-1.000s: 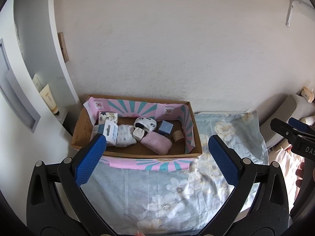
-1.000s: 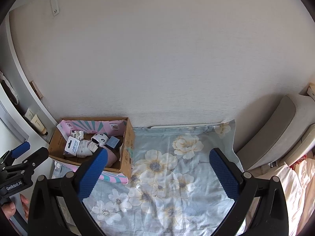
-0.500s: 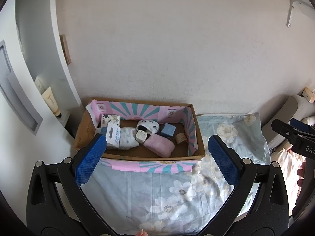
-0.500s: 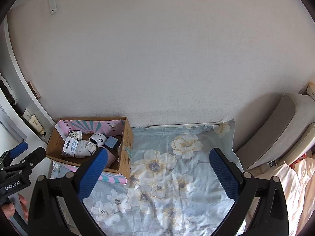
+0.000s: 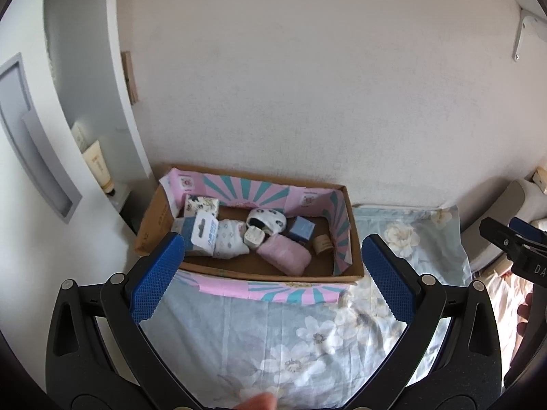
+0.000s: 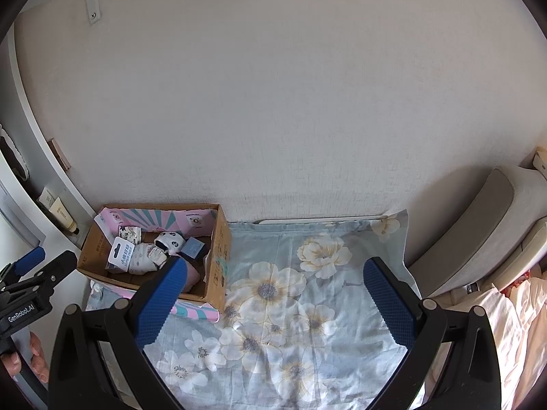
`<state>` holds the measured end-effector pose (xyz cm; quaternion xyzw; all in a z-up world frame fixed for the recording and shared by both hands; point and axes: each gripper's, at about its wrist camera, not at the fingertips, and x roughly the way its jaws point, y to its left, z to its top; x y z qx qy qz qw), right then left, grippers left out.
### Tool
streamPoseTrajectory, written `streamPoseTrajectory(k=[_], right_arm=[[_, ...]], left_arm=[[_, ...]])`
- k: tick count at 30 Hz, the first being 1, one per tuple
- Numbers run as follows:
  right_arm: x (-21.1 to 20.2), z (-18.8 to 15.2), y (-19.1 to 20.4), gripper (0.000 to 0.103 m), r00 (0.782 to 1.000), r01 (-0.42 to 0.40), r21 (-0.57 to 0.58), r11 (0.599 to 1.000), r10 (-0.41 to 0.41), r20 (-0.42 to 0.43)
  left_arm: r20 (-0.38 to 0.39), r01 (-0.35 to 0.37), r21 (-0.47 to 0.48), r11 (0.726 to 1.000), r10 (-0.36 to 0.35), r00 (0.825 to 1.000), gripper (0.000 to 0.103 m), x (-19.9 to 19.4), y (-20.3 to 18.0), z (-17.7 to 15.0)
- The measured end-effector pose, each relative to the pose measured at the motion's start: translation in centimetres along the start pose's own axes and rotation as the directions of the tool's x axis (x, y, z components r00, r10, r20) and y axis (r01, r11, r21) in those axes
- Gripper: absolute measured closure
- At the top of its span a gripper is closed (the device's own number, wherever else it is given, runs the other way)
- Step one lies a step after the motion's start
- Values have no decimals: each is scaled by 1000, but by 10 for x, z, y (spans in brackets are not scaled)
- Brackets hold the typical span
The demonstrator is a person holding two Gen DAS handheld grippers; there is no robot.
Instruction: Organize objects
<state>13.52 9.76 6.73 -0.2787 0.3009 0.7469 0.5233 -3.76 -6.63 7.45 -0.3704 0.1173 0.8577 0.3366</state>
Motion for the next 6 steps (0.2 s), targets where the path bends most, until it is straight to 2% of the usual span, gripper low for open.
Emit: streamPoseTrajectory(k=[6], right_arm=[[3,1,0,0,1000,-7,-5,1000,7,-5]], left_arm=[[5,-4,1,1000,4,1000,0,1,1,2]])
